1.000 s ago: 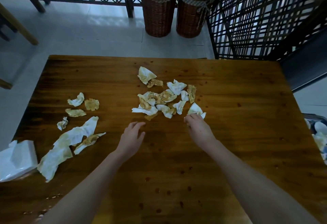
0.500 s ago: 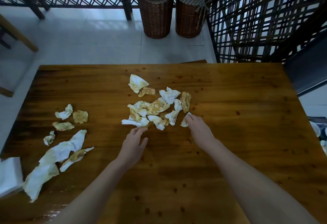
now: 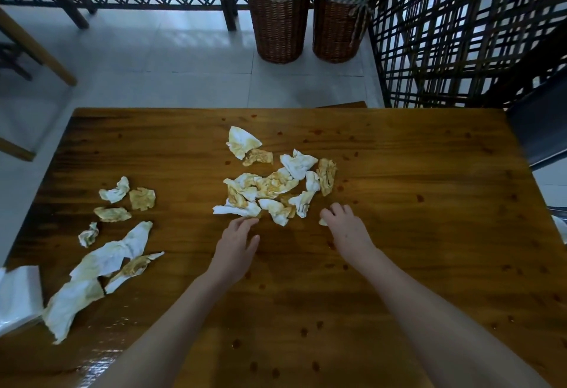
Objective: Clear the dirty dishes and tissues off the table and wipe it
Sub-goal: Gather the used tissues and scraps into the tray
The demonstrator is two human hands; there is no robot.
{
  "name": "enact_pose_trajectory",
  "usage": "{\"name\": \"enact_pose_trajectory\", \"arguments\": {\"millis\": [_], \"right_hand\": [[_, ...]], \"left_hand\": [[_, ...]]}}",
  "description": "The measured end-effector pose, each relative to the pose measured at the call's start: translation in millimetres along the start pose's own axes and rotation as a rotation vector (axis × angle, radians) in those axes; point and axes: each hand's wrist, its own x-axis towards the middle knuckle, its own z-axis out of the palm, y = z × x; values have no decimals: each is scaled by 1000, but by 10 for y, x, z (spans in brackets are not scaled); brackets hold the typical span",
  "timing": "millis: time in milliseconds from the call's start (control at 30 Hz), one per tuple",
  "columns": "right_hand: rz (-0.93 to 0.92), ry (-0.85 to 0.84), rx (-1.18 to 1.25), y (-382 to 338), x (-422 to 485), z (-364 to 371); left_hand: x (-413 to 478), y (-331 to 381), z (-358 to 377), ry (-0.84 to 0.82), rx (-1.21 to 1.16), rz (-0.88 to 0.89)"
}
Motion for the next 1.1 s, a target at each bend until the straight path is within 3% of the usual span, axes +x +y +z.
{"name": "enact_pose_trajectory", "arguments": {"millis": [233,333,533,767,1100], "right_hand": [[70,127,177,91,-249,-126],[81,144,240,108,-352,-137],[53,197,320,149,-533,-83],[139,214,347,240,-724,-3],[223,221,386,395,-1030,70]], "left_hand": [[181,276,47,109,69,168],[299,381,102,62,155,240],[553,527,264,-124,281,167],[709,709,489,-149,350,137],[680,691,531,67,210,167]]}}
